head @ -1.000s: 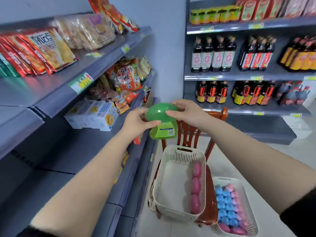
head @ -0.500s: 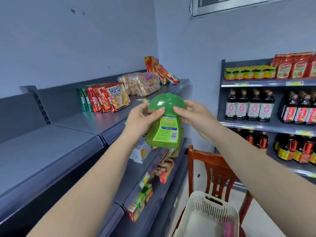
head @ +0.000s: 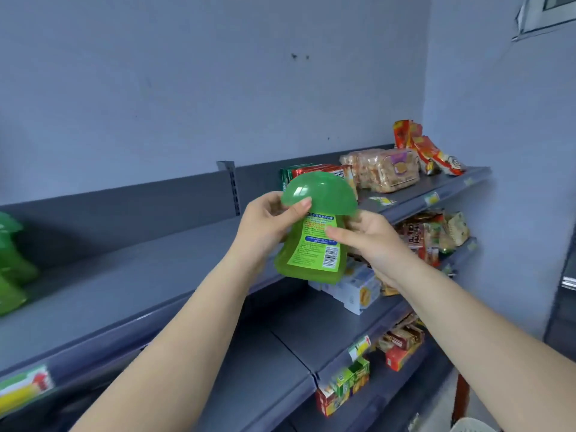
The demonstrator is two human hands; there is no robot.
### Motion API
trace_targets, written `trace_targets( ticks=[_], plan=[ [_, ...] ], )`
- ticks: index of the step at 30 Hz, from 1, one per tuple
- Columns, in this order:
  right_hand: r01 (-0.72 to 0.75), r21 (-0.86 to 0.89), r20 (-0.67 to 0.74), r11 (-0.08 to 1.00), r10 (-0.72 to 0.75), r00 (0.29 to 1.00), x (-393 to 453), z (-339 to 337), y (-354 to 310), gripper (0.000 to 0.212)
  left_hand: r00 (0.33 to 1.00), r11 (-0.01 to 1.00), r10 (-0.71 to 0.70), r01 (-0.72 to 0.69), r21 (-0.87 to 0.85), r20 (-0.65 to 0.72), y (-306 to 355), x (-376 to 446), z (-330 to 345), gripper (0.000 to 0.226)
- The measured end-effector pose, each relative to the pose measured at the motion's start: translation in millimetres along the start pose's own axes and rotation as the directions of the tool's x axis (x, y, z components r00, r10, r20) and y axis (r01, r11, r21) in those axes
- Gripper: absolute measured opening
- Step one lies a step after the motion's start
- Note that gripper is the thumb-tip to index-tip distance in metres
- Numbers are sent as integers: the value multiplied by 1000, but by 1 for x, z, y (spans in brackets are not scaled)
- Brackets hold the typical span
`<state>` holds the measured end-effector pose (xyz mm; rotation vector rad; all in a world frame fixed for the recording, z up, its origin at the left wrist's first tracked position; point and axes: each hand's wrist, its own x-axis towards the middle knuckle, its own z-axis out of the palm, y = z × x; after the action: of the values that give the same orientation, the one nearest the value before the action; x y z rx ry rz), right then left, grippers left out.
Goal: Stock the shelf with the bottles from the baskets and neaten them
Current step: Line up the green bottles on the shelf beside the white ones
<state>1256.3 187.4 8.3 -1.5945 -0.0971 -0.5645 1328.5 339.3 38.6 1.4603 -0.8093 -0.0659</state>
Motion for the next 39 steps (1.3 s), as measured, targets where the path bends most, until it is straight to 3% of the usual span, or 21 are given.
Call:
trace_targets(
  ticks=[5, 9, 11, 14, 20, 23, 26, 29, 32, 35, 39],
  plan=[
    [68, 92, 73, 993, -75, 995, 23, 73, -4, 22, 977, 995, 24, -3, 100, -211, 15, -14, -63, 25],
    [107, 150, 68, 983, -118, 991, 37, 133, -6, 23, 860, 911, 229, -24, 411, -457, 10, -41, -117, 43],
    [108, 190, 71, 976, -123, 990, 43, 165, -6, 21, 828, 799, 362, -39, 600, -428, 4, -61, -139, 48],
    [84, 256, 95, 963, -112, 989, 46, 213, -5, 17, 861, 601, 408, -4, 799, -303, -6, -84, -165, 66],
    [-41, 343, 183, 938, -24, 983, 40, 289, -2, 23, 868, 460, 330, 196, 866, -372, -18, -108, -212, 100],
    [-102, 355, 277, 929, -1, 961, 40, 310, -1, 5, 854, 553, 306, 200, 809, -420, -14, -118, -238, 78],
    [-76, 329, 371, 941, -55, 927, 41, 323, 0, 13, 875, 729, 257, 103, 677, -410, -3, -128, -264, 45],
    [9, 278, 388, 961, -121, 914, 42, 340, 3, 17, 876, 841, 214, 59, 538, -432, 4, -137, -286, 35],
    [36, 217, 365, 975, -115, 924, 43, 361, 10, 10, 879, 896, 190, 26, 442, -437, 7, -145, -301, 26],
    [-6, 183, 443, 983, -77, 893, 41, 376, 16, 17, 879, 913, 193, 2, 409, -436, 11, -153, -315, 16],
    [-59, 235, 461, 970, -57, 886, 39, 395, 22, 15, 878, 915, 175, 22, 403, -445, 14, -165, -333, 13]
  ],
)
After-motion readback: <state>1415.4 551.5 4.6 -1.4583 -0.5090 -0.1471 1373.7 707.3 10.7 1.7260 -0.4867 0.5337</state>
